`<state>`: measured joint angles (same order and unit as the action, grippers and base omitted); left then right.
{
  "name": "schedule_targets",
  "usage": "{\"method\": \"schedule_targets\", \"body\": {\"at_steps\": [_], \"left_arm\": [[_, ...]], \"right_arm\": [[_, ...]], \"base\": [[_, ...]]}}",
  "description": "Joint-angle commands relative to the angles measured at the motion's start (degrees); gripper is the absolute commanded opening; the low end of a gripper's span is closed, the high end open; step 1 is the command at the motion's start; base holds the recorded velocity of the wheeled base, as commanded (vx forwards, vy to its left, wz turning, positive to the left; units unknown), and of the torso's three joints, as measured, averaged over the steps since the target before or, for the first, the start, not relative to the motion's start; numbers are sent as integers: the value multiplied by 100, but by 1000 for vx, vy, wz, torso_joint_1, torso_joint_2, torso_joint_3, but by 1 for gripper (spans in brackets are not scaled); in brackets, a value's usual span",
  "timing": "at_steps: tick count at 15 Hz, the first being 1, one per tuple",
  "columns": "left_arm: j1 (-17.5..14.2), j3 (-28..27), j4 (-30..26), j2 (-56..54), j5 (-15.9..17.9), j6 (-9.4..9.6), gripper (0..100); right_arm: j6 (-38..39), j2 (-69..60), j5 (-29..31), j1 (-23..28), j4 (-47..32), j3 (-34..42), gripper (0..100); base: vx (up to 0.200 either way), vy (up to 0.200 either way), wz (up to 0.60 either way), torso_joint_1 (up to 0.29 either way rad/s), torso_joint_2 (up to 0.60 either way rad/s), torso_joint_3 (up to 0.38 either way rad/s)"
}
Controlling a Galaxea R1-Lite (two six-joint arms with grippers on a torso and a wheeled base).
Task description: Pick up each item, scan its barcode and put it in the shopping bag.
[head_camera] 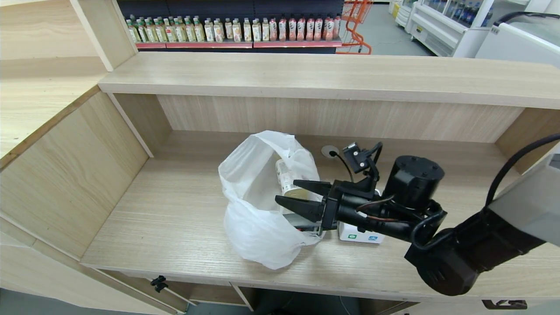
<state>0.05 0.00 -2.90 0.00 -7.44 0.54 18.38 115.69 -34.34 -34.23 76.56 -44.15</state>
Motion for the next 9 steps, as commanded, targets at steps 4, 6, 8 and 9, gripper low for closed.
{"method": "schedule_targets", "body": {"at_steps": [4,6,8,9], "left_arm": [[-5,0,0,0,-3,-1,100],[-5,0,0,9,-3,-1,100],[-5,0,0,9,-3,-1,100],[-5,0,0,0,-3,-1,100]], "right_arm": [[-107,-846,15,699,-299,249,100],[-98,-1303,15,1032,-660,311,100],[-212,-2613,68,1586,-2136,539,100],[-379,-3290,85,1885,-2743,803,100]], "base": [[0,0,0,0,0,0],[0,0,0,0,0,0],[0,0,0,0,0,0],[0,0,0,0,0,0]]}}
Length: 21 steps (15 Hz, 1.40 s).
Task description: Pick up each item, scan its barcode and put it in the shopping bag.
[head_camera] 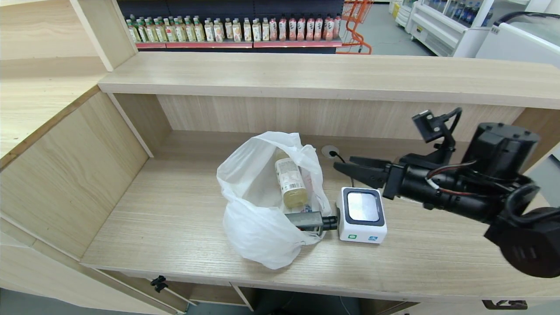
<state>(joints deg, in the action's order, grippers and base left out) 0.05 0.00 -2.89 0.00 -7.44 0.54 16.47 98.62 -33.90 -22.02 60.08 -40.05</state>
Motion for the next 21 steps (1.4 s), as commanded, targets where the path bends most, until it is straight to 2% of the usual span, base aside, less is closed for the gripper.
{"method": "schedule_targets", "body": {"at_steps": [1,2,4,5,6,7,8,9,10,11,12,19,20,21], "left_arm": [[4,0,-1,0,-3,-1,100],[4,0,-1,9,-3,-1,100],[4,0,-1,0,-3,-1,100],[4,0,-1,9,-3,-1,100],[-5,0,-1,9,-3,-1,100],[-5,0,-1,9,-3,-1,100],[-5,0,-1,0,-3,-1,100],[-5,0,-1,0,-3,-1,100],[-5,0,-1,9,-3,-1,100],[-5,0,-1,9,-3,-1,100],[-5,0,-1,9,-3,-1,100],[4,0,-1,0,-3,-1,100],[-5,0,-1,9,-3,-1,100],[-5,0,-1,9,-3,-1,100]], "right_arm": [[-698,-2049,33,1059,-1358,761,100],[-1041,-2391,42,1428,-1578,1043,100],[-1638,-4167,138,2430,-2518,2185,100],[-1761,-4835,630,2606,-2835,2625,100],[-1814,-5292,1202,2606,-3072,2915,100],[-1893,-6224,2212,2421,-3881,3284,100],[-1893,-6874,2766,2237,-4505,3486,100],[-1884,-7436,3065,2166,-4883,3662,100],[-1875,-7656,3109,2158,-4962,3759,100],[-1875,-8693,3162,2149,-5129,4005,100],[-1858,-9783,3276,2184,-6051,4005,100],[-1893,-9862,3276,2184,-6016,4005,100],[-1928,-9862,3276,2184,-6016,4005,0],[-1911,-9862,3276,2184,-6016,4005,0]], "base": [[0,0,0,0,0,0],[0,0,0,0,0,0],[0,0,0,0,0,0],[0,0,0,0,0,0],[0,0,0,0,0,0],[0,0,0,0,0,0],[0,0,0,0,0,0],[0,0,0,0,0,0],[0,0,0,0,0,0],[0,0,0,0,0,0],[0,0,0,0,0,0],[0,0,0,0,0,0],[0,0,0,0,0,0],[0,0,0,0,0,0]]}}
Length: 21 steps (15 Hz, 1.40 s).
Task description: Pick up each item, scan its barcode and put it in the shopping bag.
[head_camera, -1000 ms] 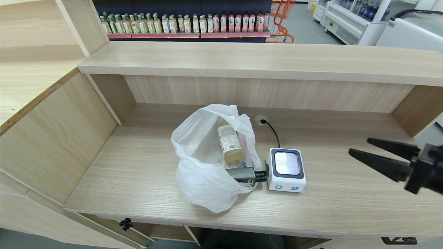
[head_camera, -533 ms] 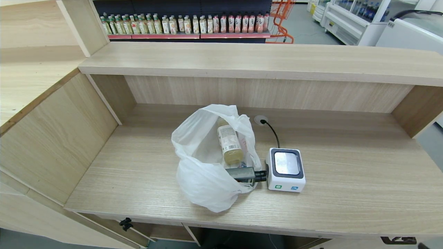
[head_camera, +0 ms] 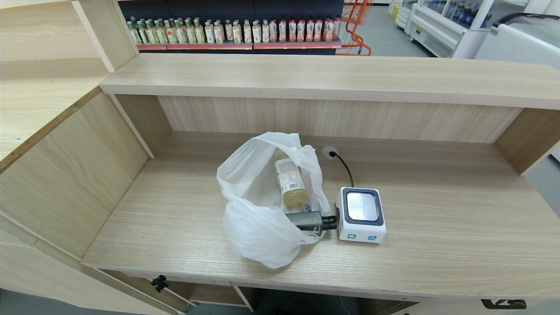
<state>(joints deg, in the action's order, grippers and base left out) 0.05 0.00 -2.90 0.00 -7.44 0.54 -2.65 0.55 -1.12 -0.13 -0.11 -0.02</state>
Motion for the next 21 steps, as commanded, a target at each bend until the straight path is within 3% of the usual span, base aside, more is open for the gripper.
{"method": "schedule_targets", "body": {"at_steps": [1,12,16,21], "left_arm": [[4,0,0,9,-3,-1,100],[-5,0,0,9,5,8,100],[4,0,0,9,5,8,100],[-5,0,0,18,5,17,100]], "right_arm": [[1,-55,-2,-4,2,2,0],[80,-55,-2,-4,2,2,0],[80,-55,-2,-4,2,2,0],[80,-55,7,-4,2,2,0]], "base": [[0,0,0,0,0,0],[0,0,0,0,0,0],[0,-200,0,8,0,4],[0,0,0,0,0,0]]}}
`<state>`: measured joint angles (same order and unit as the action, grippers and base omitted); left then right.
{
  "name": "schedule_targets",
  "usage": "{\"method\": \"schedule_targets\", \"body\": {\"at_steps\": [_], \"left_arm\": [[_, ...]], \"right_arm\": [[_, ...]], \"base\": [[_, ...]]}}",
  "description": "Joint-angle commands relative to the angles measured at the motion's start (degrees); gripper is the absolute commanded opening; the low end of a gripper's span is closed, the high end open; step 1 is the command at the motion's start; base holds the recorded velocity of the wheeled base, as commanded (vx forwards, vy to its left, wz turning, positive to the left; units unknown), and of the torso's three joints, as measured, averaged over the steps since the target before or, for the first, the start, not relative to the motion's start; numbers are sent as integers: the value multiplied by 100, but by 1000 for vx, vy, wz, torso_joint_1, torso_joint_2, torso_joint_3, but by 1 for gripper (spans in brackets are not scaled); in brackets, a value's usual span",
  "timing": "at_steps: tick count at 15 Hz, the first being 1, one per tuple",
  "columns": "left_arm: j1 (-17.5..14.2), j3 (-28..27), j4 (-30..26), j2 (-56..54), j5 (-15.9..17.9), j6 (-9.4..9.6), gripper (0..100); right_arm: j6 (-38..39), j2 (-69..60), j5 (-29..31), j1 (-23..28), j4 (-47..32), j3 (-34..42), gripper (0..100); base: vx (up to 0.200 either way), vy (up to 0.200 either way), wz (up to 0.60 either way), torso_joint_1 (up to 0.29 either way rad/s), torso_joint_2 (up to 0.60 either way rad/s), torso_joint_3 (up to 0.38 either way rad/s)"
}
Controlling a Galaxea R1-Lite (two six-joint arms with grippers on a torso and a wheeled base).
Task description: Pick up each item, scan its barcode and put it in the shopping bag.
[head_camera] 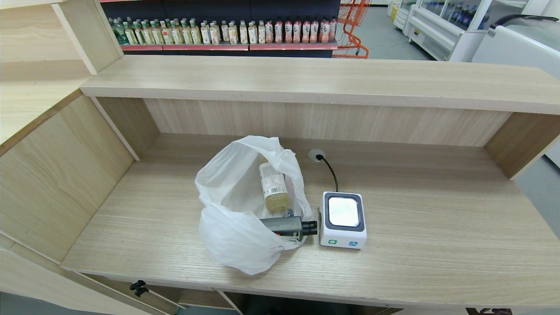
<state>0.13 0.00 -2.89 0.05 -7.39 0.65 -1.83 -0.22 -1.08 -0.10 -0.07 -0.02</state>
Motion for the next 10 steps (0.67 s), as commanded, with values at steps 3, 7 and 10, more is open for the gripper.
{"method": "schedule_targets", "body": {"at_steps": [3,7,10], "left_arm": [[-5,0,-1,4,0,-12,100],[-13,0,-1,-5,0,-12,100],[-13,0,-1,-5,0,-12,100]], "right_arm": [[-2,22,3,-8,-1,2,0],[-11,22,-6,-8,-1,2,0],[-11,22,3,-8,-1,2,0]], "base": [[67,0,0,1,-1,2],[0,0,0,0,0,0],[0,0,0,0,0,0]]}}
